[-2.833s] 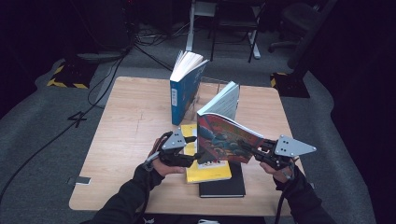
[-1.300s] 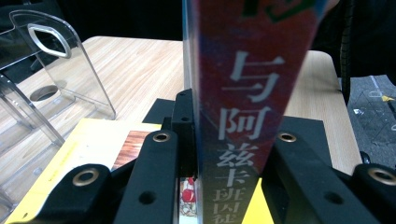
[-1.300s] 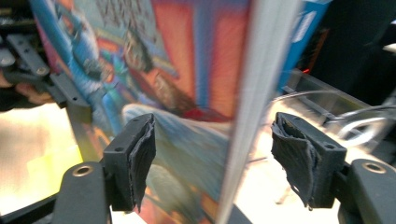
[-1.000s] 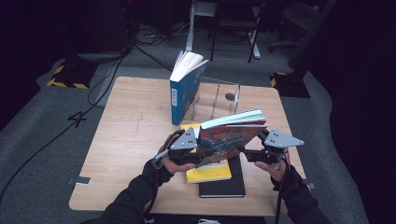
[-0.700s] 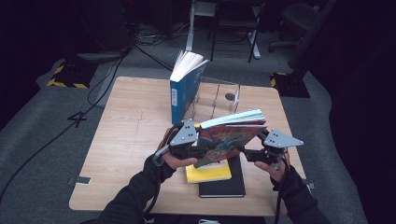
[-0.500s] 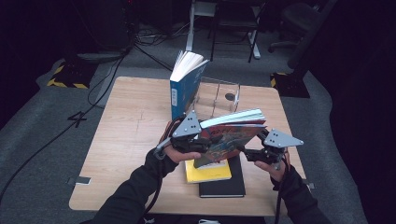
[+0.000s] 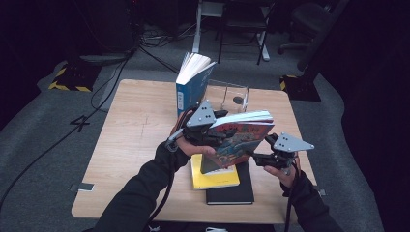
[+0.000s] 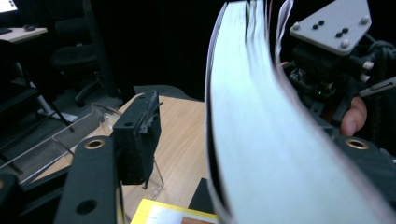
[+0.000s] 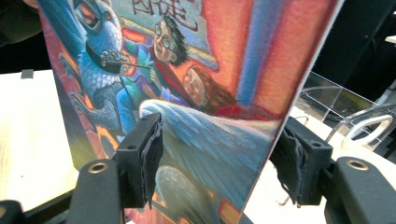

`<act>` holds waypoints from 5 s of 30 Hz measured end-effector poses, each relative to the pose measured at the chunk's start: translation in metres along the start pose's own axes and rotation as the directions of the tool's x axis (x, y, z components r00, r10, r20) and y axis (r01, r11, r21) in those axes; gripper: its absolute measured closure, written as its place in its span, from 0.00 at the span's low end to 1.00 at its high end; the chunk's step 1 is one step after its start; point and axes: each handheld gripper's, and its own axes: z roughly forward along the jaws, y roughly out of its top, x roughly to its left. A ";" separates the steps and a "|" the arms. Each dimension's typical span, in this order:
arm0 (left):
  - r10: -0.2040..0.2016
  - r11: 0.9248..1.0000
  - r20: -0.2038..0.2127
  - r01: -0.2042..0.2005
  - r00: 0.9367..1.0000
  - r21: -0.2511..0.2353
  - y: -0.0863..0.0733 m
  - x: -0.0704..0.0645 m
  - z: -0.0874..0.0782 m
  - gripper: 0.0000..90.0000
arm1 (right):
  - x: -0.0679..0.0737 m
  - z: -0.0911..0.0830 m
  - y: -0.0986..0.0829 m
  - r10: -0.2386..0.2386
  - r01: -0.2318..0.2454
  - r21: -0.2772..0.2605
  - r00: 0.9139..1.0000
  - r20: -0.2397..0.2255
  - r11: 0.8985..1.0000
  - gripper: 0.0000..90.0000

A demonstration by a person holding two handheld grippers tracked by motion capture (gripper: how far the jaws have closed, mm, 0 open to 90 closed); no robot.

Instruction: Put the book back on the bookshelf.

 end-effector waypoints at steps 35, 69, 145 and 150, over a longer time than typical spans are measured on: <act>0.013 0.997 -0.138 -0.003 0.990 0.073 0.039 0.033 -0.001 0.81 | -0.019 -0.013 -0.019 0.056 -0.058 0.081 0.998 0.029 0.995 0.40; -0.036 0.986 -0.490 0.112 0.871 0.127 0.057 0.112 0.061 0.81 | -0.011 -0.002 -0.031 0.030 -0.023 0.159 0.999 -0.041 0.987 0.39; -0.049 0.990 -0.601 0.119 0.798 0.077 -0.022 0.116 0.068 0.67 | -0.002 0.011 -0.039 -0.008 0.029 0.222 0.995 -0.097 0.975 0.39; -0.059 0.992 -0.570 0.113 0.819 0.060 -0.018 0.113 0.056 0.60 | -0.001 0.010 -0.038 -0.006 0.028 0.222 0.995 -0.098 0.975 0.39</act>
